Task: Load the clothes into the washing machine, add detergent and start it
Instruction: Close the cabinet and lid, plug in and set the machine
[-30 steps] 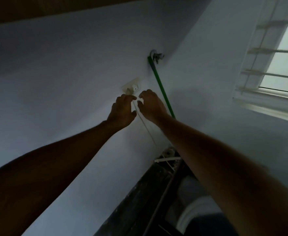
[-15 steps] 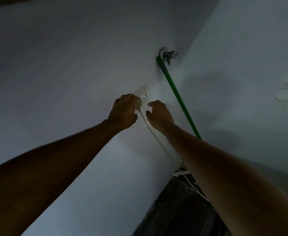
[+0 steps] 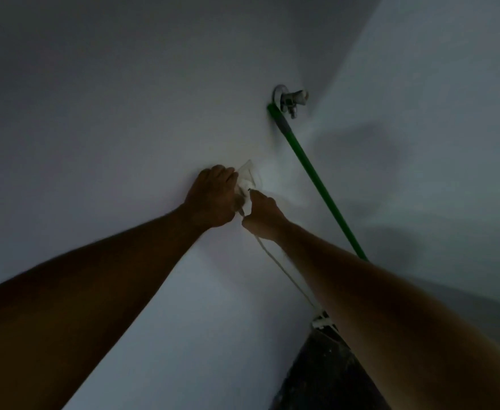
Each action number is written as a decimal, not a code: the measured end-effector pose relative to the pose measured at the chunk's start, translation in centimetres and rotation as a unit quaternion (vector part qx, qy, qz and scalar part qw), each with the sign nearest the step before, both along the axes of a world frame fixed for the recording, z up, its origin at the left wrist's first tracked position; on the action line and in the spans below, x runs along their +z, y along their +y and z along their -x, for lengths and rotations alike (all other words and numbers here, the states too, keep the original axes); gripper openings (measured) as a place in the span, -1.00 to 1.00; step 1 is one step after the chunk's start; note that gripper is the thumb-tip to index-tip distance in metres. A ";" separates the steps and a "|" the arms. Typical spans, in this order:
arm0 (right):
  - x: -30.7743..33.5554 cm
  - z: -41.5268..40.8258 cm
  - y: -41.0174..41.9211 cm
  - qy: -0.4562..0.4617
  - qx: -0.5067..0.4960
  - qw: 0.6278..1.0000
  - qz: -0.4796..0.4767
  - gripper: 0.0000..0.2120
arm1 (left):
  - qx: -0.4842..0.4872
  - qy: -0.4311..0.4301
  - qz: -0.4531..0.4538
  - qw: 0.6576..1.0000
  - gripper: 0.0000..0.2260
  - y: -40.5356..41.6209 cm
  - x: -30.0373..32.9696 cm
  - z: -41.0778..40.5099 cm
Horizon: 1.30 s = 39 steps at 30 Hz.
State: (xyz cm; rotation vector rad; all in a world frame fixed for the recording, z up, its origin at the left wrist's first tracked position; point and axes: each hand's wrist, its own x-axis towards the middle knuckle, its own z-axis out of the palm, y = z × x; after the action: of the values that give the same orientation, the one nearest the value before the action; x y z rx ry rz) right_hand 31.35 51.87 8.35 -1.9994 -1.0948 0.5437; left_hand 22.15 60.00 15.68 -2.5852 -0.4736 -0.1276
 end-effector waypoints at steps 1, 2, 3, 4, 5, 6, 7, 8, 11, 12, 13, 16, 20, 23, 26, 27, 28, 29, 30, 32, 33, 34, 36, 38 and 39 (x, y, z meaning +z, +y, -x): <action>-0.2 0.1 0.3 0.005 0.001 1.000 0.002 -0.33 | -0.001 0.018 -0.020 1.000 -0.28 0.4 0.0 0.0; -0.5 0.1 0.7 0.006 0.001 1.000 0.004 -0.31 | 0.000 0.035 -0.035 0.999 -0.26 0.7 -0.2 0.0; -0.8 0.1 1.0 0.006 0.000 1.000 0.000 -0.29 | -0.003 0.044 -0.038 0.998 -0.24 1.0 -0.4 0.0; -0.9 0.0 1.4 0.000 -0.005 1.000 -0.006 -0.27 | -0.007 0.046 -0.043 0.998 -0.22 1.4 -0.6 0.0; -0.9 0.0 1.8 -0.006 -0.013 1.000 -0.017 -0.26 | -0.015 0.043 -0.055 0.997 -0.21 1.7 -0.7 -0.1; -1.0 -0.1 2.1 -0.011 -0.021 0.999 -0.025 -0.25 | -0.016 0.044 -0.066 0.997 -0.20 1.9 -0.9 -0.1; -1.1 -0.2 2.3 -0.015 -0.027 0.999 -0.031 -0.25 | -0.014 0.045 -0.071 0.996 -0.19 2.0 -0.9 0.0; -1.0 -0.3 2.4 -0.019 -0.029 0.999 -0.033 -0.25 | -0.013 0.041 -0.067 0.997 -0.19 2.1 -0.9 0.0; -1.3 -0.5 2.4 -0.026 -0.026 0.999 -0.040 -0.26 | -0.010 0.033 -0.061 0.998 -0.20 2.3 -1.0 -0.2; -1.4 -0.5 2.4 -0.026 -0.026 0.998 -0.041 -0.25 | -0.008 0.033 -0.064 0.997 -0.22 2.1 -1.0 -0.4; -1.5 -0.4 2.4 -0.026 -0.027 0.998 -0.043 -0.25 | -0.005 0.033 -0.069 0.997 -0.24 2.0 -0.9 -0.6; -1.7 0.0 2.5 -0.035 -0.034 0.998 -0.046 -0.30 | 0.014 0.040 -0.082 0.996 -0.28 1.6 -0.8 -1.3; -1.9 0.7 2.7 -0.022 -0.038 0.997 -0.056 -0.25 | 0.017 0.036 -0.084 0.996 -0.30 1.7 -0.8 -1.5; -2.1 1.1 2.7 -0.016 -0.042 0.997 -0.068 -0.25 | 0.019 0.037 -0.082 0.996 -0.32 1.7 -0.8 -1.6; -2.2 1.0 2.6 -0.016 -0.039 0.997 -0.070 -0.23 | 0.018 0.040 -0.081 0.996 -0.29 1.8 -0.8 -1.6; -2.2 0.9 2.5 -0.013 -0.037 0.997 -0.072 -0.21 | 0.015 0.038 -0.080 0.996 -0.29 1.9 -0.9 -1.5; -2.2 0.9 2.4 -0.013 -0.035 0.997 -0.071 -0.20 | 0.014 0.037 -0.078 0.996 -0.28 2.0 -0.9 -1.5; -2.1 0.9 2.3 -0.011 -0.033 0.997 -0.069 -0.19 | 0.015 0.040 -0.076 0.996 -0.27 2.1 -0.9 -1.5; -2.1 0.9 2.3 -0.009 -0.031 0.997 -0.067 -0.18 | 0.016 0.042 -0.074 0.996 -0.26 2.2 -0.8 -1.6; -2.1 1.0 2.3 -0.005 -0.031 0.997 -0.065 -0.16 | 0.019 0.046 -0.068 0.996 -0.25 2.2 -0.7 -1.7; -2.0 1.1 2.3 -0.003 -0.031 0.998 -0.062 -0.15 | 0.019 0.046 -0.067 0.996 -0.25 2.2 -0.7 -1.6; -1.9 1.1 2.3 0.001 -0.030 0.998 -0.062 -0.14 | 0.018 0.047 -0.069 0.996 -0.25 2.2 -0.7 -1.6; -1.5 1.2 2.3 0.024 -0.029 0.998 -0.055 -0.10 | 0.015 0.045 -0.068 0.997 -0.27 2.2 -0.7 -1.5; -1.0 1.2 2.4 0.065 -0.031 0.996 -0.049 -0.06 | 0.014 0.039 -0.056 0.998 -0.30 2.0 -0.7 -1.5; -1.0 1.2 2.6 0.086 -0.035 0.994 -0.052 -0.07 | 0.016 0.039 -0.053 0.998 -0.30 1.9 -0.6 -1.5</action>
State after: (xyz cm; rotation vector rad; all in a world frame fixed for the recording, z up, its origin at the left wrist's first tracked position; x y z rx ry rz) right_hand 30.11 54.47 7.39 -1.8556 -0.9254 0.5977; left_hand 23.61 61.91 15.04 -2.4676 -0.4672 -0.0386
